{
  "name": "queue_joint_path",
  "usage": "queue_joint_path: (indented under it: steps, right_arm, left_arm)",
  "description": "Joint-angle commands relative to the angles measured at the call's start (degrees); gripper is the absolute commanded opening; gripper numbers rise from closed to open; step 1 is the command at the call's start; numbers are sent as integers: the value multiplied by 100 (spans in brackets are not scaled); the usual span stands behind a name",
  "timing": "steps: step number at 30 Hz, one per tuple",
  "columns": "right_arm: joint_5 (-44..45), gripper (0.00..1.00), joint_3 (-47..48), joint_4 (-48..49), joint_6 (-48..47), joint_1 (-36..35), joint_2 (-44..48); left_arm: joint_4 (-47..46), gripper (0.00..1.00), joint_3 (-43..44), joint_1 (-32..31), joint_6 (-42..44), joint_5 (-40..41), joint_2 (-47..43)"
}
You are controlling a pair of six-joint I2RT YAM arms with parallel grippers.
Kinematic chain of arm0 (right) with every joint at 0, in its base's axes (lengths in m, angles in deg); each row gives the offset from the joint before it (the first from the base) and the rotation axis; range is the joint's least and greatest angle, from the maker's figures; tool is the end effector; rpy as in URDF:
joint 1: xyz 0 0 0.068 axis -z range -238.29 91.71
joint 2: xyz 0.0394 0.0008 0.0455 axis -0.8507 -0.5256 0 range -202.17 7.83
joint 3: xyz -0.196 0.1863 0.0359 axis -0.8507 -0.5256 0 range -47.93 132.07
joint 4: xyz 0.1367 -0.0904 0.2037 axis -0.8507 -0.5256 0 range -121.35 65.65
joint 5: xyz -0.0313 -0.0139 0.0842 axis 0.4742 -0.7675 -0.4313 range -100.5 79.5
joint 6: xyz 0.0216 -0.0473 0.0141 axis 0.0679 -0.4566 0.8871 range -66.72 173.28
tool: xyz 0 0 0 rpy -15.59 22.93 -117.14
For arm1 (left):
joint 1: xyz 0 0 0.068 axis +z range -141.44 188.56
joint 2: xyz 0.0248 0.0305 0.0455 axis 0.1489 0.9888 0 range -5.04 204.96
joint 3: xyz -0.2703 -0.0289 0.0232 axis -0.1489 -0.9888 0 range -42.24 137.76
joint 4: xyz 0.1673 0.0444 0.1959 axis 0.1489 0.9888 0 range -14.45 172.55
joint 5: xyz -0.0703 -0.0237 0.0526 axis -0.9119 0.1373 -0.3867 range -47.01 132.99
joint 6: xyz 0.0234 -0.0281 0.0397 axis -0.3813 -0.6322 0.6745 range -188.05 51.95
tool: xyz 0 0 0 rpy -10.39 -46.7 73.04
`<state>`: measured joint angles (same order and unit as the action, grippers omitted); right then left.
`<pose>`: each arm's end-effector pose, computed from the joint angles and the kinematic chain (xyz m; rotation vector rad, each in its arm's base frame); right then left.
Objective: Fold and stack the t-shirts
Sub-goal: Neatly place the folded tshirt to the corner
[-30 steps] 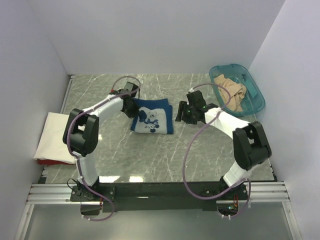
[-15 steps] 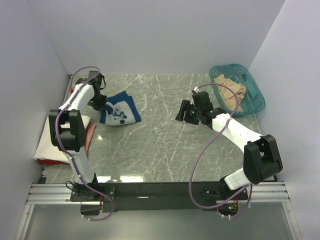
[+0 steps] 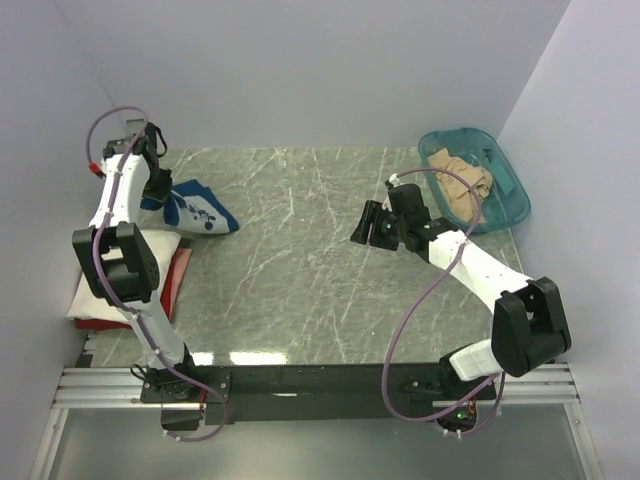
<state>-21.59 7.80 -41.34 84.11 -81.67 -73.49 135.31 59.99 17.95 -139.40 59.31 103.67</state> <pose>0.2793 0.1281 0.2491 0.0538 2.4015 0.6876 0.3914 0.0748 0.2965 -1.7723 1.9619 0.0385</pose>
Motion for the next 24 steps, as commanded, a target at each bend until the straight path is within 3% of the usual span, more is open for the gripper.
queue_joint_path:
  steps: [1,24]
  right_arm:
    - [-51,64,-35,91,-24,-9,257]
    - [37,64,158,-32,-33,-62,231]
  left_arm:
    - [324,1,761,185,270,205,-236]
    - [536,0,1519,1214,1220,-480,-939]
